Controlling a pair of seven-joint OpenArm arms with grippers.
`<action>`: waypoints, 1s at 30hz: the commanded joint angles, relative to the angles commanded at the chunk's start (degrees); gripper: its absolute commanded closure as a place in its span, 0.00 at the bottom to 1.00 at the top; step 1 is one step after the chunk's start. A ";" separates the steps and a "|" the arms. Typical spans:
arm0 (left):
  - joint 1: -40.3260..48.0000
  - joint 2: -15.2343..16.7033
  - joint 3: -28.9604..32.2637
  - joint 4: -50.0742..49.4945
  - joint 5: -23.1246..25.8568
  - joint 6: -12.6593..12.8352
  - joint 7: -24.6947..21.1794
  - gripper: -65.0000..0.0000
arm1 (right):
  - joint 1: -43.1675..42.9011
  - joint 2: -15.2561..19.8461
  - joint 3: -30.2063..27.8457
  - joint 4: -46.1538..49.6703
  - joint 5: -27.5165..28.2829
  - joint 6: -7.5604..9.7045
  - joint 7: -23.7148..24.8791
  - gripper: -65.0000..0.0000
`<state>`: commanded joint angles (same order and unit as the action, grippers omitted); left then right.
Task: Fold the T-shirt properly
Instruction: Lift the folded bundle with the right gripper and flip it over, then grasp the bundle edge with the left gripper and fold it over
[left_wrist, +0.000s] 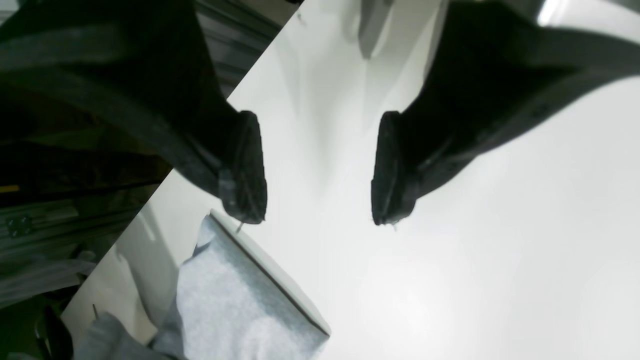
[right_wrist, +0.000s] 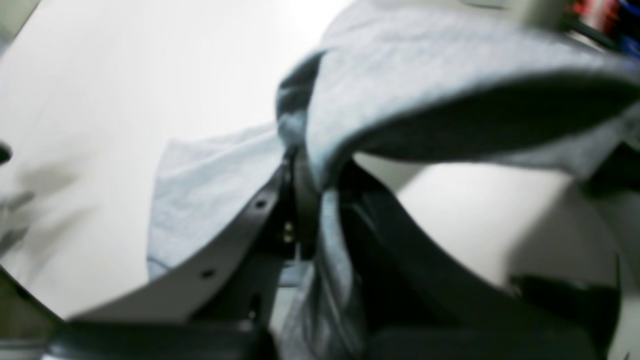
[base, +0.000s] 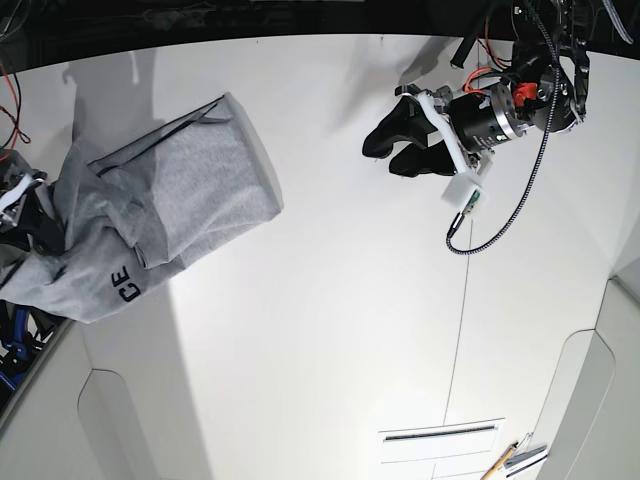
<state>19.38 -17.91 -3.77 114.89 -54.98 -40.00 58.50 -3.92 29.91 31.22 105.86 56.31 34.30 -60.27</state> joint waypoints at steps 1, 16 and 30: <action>0.00 -0.02 0.00 -0.04 0.04 0.00 0.02 0.44 | 0.26 -0.70 -3.32 1.01 -1.31 0.00 -0.02 1.00; 0.00 -0.02 0.00 -0.52 0.07 0.00 0.26 0.44 | 0.59 -9.14 -47.52 2.29 -31.89 -3.06 8.04 0.41; -0.04 -0.02 7.08 -0.13 -3.61 0.00 3.82 0.92 | 1.03 -9.14 -22.05 2.34 -31.93 -4.59 20.02 1.00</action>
<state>19.33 -17.93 3.31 114.76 -58.59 -40.00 62.33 -2.90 20.78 9.17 108.20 24.38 29.71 -40.25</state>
